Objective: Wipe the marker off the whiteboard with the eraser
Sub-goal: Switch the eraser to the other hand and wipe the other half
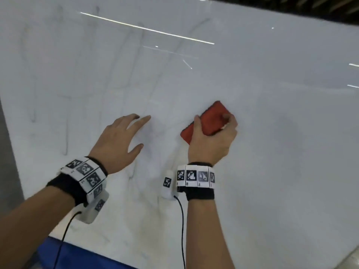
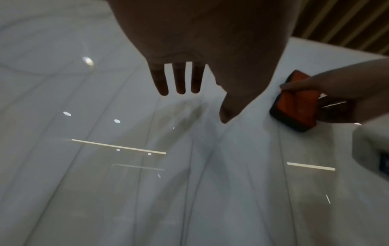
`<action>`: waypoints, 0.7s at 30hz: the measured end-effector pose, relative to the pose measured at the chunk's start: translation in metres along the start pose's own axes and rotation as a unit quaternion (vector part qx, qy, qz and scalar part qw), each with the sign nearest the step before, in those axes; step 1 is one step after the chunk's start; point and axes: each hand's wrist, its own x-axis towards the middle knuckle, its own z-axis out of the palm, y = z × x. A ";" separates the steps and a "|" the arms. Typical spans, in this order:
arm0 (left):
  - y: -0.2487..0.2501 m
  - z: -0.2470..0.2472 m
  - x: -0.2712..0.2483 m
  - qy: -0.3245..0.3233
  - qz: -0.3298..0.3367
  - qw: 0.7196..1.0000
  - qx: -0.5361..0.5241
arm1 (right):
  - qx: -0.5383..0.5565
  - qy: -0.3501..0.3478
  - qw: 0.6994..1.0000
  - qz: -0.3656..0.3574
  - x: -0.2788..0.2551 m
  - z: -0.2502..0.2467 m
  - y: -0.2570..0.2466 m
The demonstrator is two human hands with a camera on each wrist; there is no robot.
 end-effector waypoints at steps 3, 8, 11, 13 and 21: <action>0.005 -0.034 0.030 0.065 -0.006 0.998 -0.026 | -0.122 -0.040 0.982 -0.140 0.071 0.017 -0.048; 0.014 -0.063 0.065 0.171 -0.025 0.978 -0.117 | -0.168 0.004 0.923 -0.347 0.176 0.009 -0.115; 0.014 -0.063 0.073 0.195 -0.040 0.966 -0.164 | -0.211 -0.079 0.881 -0.416 0.192 0.014 -0.136; 0.017 -0.061 0.077 0.205 -0.036 0.966 -0.155 | -0.251 -0.170 0.816 -0.493 0.175 0.020 -0.125; 0.058 -0.056 0.118 0.211 0.063 0.972 -0.082 | -0.236 -0.302 0.774 -0.505 0.187 0.008 -0.130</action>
